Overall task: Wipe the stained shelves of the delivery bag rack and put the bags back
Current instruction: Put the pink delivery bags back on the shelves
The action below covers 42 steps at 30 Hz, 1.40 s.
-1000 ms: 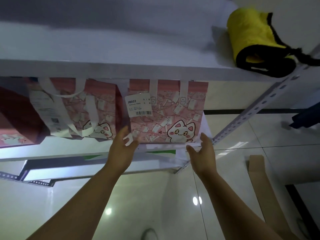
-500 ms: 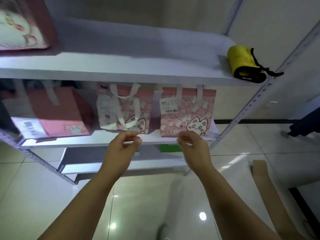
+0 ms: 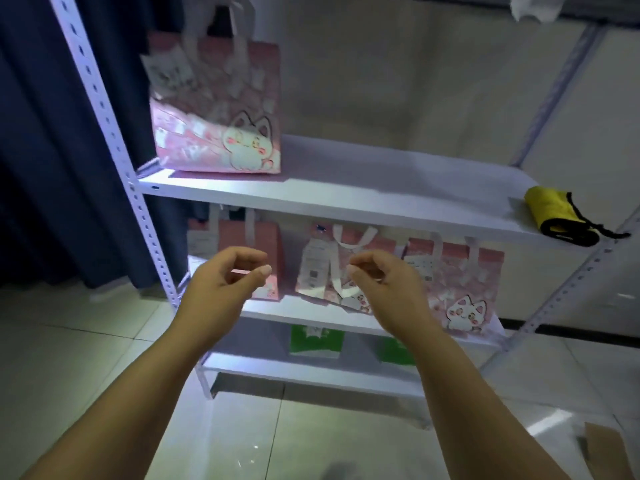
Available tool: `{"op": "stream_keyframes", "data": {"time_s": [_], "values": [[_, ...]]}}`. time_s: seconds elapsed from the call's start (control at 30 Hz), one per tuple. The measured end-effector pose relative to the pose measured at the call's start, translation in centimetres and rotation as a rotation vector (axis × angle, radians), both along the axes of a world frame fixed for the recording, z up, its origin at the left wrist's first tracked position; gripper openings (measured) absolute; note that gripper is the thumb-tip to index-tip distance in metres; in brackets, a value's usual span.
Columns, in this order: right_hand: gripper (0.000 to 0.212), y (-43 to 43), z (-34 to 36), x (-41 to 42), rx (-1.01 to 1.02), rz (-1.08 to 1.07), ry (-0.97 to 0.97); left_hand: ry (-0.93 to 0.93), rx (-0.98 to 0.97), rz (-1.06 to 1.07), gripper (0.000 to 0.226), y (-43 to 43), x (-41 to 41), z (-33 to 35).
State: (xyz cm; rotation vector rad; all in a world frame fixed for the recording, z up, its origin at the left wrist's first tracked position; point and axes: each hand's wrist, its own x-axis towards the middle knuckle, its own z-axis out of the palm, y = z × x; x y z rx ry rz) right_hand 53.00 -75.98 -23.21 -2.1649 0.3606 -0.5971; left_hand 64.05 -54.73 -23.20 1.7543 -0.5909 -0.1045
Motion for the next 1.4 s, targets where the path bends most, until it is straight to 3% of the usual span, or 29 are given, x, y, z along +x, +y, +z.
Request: {"op": "stream_keyframes", "data": {"time_s": [0.47, 0.7, 0.83, 1.03, 1.13, 1.23, 1.4], "values": [[0.007, -0.3, 6.8, 14.8, -0.102, 0.226, -0.171, -0.112, -0.054, 0.2, 0.012, 1.3, 11.4, 5.2], [0.007, -2.7, 7.4, 22.7, -0.132, 0.155, -0.161, -0.168, 0.021, 0.369, 0.016, 0.6, 18.1, 6.2], [0.011, -3.3, 6.6, 26.4, -0.108, 0.034, -0.16, -0.206, 0.066, 0.434, 0.03, 0.2, 21.5, 6.0], [0.045, -2.9, 5.7, 30.6, -0.119, -0.08, -0.068, -0.144, 0.101, 0.448, 0.069, -0.5, 26.2, 5.7], [0.046, -2.5, 5.4, 31.5, -0.082, -0.088, -0.034, -0.097, 0.163, 0.43, 0.077, -0.8, 28.3, 5.6], [0.041, -2.4, 5.1, 32.0, -0.061, -0.119, -0.018, -0.02, 0.126, 0.418, 0.066, -0.6, 30.1, 5.5], [0.034, -2.4, 4.6, 31.7, -0.021, -0.215, -0.058, -0.096, 0.059, 0.408, 0.032, -0.2, 30.8, 5.5]]}}
